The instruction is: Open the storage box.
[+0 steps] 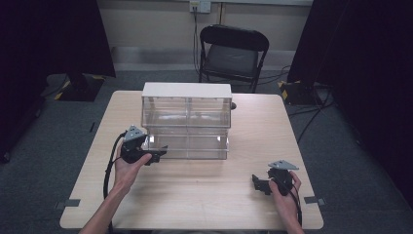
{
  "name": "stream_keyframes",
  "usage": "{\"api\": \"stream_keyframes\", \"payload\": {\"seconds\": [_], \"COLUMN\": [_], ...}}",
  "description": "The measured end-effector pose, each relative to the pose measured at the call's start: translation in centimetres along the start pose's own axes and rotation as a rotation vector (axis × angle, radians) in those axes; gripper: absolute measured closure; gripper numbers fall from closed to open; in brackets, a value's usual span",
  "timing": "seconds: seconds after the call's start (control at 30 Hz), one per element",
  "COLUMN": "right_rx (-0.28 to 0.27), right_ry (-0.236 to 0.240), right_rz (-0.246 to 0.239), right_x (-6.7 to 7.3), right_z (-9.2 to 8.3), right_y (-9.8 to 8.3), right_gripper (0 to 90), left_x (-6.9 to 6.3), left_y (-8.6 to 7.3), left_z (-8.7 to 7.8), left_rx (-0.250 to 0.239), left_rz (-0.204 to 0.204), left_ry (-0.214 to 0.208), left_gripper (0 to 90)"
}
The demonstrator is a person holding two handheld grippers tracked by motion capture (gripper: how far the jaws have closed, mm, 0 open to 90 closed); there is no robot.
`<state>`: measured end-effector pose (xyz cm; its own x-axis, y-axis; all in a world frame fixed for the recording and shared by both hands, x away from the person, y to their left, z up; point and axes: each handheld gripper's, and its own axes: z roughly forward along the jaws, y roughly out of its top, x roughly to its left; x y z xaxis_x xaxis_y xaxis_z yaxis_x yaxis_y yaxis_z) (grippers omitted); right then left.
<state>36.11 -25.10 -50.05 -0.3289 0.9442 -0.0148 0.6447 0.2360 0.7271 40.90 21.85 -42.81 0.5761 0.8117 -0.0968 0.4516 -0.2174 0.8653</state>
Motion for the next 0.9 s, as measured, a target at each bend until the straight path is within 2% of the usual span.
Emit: {"api": "stream_keyframes", "payload": {"seconds": [0.1,0.13,0.17,0.2,0.23,0.27,0.37,0.47,0.57,0.67,0.77,0.8,0.9], "right_rx": [0.000,0.000,-0.001,0.000,-0.001,-0.001,0.000,0.000,0.000,0.000,0.000,0.000,0.000], "right_ry": [0.000,0.000,0.001,0.000,0.001,0.001,0.000,0.000,0.001,0.000,0.000,0.000,0.000], "right_rz": [0.000,0.000,-0.001,0.000,-0.001,-0.001,0.001,0.000,0.000,0.001,0.001,0.001,0.001], "right_x": [0.0,0.0,0.0,0.0,0.0,0.0,0.0,0.0,0.0,0.0,0.0,0.0,0.0], "right_z": [0.0,0.0,0.0,0.0,0.0,0.0,0.0,0.0,0.0,0.0,0.0,0.0,0.0], "right_y": [0.0,0.0,0.0,0.0,0.0,0.0,0.0,0.0,0.0,0.0,0.0,0.0,0.0], "right_gripper": [7.3,7.3,7.3,7.3,7.3,7.3,7.3,7.3,7.3,7.3,7.3,7.3,7.3], "left_x": [0.0,-0.1,-0.1,-0.3,-0.4,-0.4,-0.3,-0.3,-0.2,-0.2,-0.2,-0.2,-0.3], "left_y": [0.0,0.0,0.0,0.1,0.3,0.4,0.2,0.3,0.3,0.3,0.4,0.4,0.5], "left_z": [0.0,0.0,-0.2,-0.5,-0.7,-0.7,-0.6,-0.6,-0.7,-0.7,-1.1,-1.2,-1.3], "left_rx": [0.002,-0.005,-0.008,-0.032,-0.025,-0.027,-0.032,-0.036,-0.032,-0.044,-0.058,-0.070,-0.078], "left_rz": [-0.001,-0.013,0.009,0.029,0.032,0.016,0.026,0.008,0.019,-0.001,0.020,0.010,0.023], "left_ry": [-0.002,-0.003,0.016,0.028,0.040,0.038,0.031,0.029,0.028,0.030,0.035,0.036,0.023], "left_gripper": [9.8,10.2,10.0,11.9,16.5,16.2,15.4,15.4,15.9,16.0,16.6,16.5,15.6]}}
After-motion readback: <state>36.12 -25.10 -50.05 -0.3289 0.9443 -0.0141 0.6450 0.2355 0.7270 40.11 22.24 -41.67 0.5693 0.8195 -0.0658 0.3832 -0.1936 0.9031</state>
